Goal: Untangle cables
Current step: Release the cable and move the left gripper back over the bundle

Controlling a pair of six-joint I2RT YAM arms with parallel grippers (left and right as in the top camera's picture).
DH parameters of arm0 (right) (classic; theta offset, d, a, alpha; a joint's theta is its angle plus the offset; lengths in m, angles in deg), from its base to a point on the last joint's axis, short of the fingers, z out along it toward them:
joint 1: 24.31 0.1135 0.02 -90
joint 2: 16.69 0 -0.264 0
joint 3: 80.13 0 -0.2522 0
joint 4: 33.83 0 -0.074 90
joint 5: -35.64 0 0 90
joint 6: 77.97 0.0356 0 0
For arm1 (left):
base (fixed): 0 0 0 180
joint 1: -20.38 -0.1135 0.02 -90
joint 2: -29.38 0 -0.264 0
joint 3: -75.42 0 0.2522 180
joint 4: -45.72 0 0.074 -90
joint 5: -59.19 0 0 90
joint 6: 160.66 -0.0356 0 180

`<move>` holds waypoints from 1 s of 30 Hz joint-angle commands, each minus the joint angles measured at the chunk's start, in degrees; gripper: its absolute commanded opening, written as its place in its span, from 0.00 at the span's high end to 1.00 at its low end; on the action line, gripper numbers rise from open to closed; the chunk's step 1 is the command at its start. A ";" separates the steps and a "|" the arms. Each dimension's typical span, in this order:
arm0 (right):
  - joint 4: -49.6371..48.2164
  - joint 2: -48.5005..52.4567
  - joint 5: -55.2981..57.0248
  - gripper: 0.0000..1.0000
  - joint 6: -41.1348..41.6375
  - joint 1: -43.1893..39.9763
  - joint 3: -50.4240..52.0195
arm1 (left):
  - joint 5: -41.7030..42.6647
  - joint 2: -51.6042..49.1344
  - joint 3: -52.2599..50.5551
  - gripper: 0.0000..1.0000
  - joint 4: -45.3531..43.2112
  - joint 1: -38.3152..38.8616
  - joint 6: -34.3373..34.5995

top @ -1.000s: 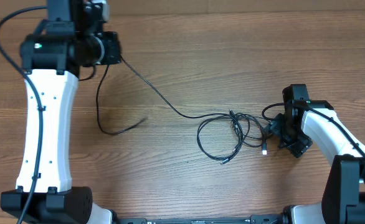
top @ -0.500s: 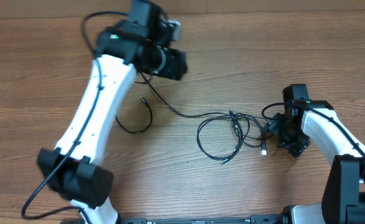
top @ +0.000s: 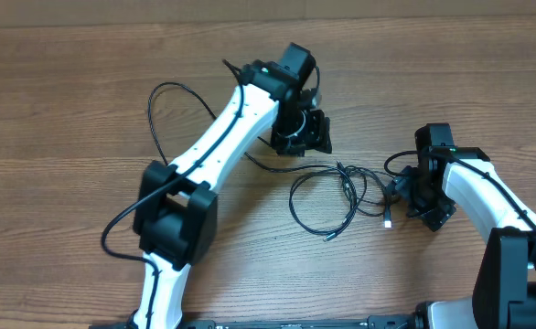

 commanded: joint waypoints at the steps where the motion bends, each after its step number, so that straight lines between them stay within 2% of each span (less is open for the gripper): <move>1: -0.13 0.28 0.02 0.16 -0.44 -0.15 -0.42 | 1.57 -3.93 1.11 0.39 -1.05 1.86 9.14; 8: -0.13 0.28 0.02 0.16 -0.44 -0.15 -0.42 | 1.60 -7.65 1.11 0.41 -4.39 3.85 16.81; 12: -0.13 0.28 0.02 0.16 -0.44 -0.15 -0.39 | -1.55 -7.85 1.11 0.44 -7.39 4.63 17.05; 15: 0.04 0.28 0.00 0.16 -0.46 -0.15 -0.39 | -7.52 -7.87 1.05 0.45 -8.07 5.49 17.09; 30: 0.07 0.28 -1.05 0.15 -1.73 -0.15 -0.39 | -11.13 -7.87 0.35 0.47 -8.24 8.68 23.76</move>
